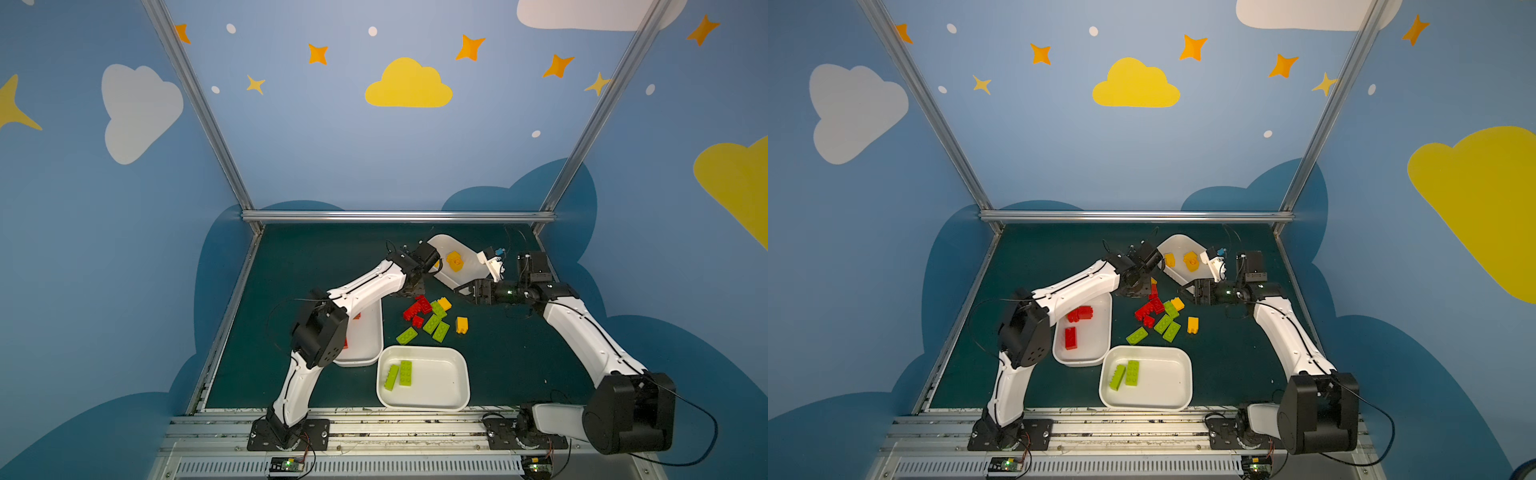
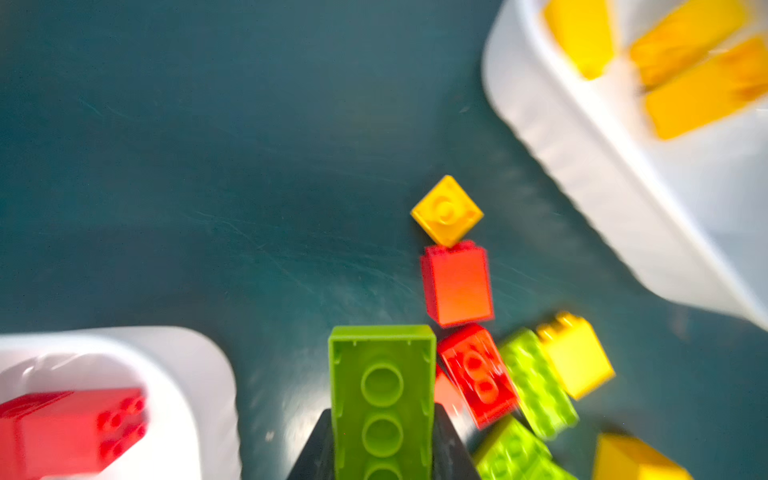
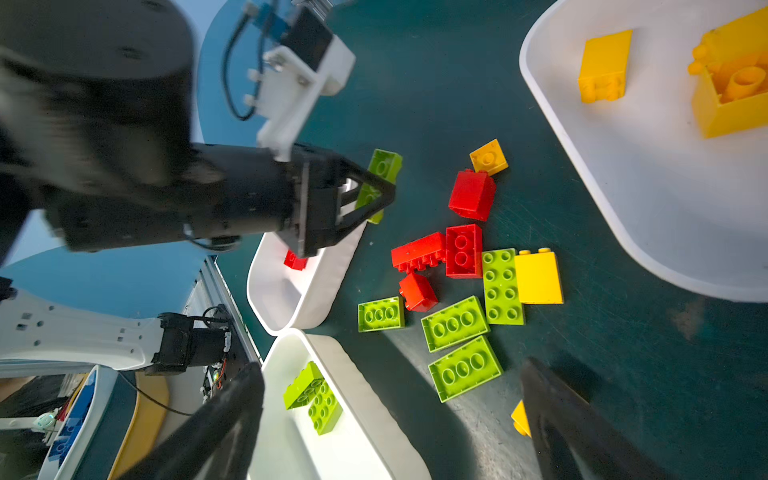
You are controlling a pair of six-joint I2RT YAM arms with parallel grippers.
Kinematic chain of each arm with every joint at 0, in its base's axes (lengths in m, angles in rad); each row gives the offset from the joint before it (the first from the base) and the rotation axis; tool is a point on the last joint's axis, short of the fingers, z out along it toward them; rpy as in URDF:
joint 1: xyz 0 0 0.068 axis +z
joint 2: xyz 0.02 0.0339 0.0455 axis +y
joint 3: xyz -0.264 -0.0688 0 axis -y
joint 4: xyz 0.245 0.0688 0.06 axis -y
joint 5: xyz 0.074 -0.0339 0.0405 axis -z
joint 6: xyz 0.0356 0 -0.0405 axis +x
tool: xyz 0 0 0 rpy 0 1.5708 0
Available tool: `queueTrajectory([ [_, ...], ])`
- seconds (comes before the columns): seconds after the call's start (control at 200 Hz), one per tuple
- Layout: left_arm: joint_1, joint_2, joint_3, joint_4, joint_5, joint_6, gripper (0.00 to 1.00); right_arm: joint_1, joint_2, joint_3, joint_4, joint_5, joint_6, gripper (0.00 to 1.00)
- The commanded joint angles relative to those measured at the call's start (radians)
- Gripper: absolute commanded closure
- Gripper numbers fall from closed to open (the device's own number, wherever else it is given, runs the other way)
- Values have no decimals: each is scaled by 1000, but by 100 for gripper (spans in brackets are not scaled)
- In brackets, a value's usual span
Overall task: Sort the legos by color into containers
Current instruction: 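Carry the lime-green brick with the left gripper into the near tray and release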
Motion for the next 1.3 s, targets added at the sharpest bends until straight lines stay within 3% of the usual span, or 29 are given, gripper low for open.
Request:
queueTrajectory([
  [0.0, -48, -107, -84, -55, 77, 106, 70, -5, -9, 27, 1, -3, 0, 5],
  [0.33, -248, -361, -360, -64, 247, 146, 71, -2, -22, 2, -9, -6, -5, 6],
  [0.586, -338, -395, -550, 15, 367, 165, 72, 6, -20, -11, -15, -4, -16, 6],
  [0.816, -343, -384, -639, 73, 403, 187, 70, 11, -22, -18, -22, 1, -19, 6],
  [1.021, -318, -423, -630, 51, 447, 219, 41, 11, -21, -15, -23, 4, -22, 6],
  [1.296, -222, -442, -517, -34, 478, 303, 35, 9, -12, -1, -15, 6, -16, 6],
])
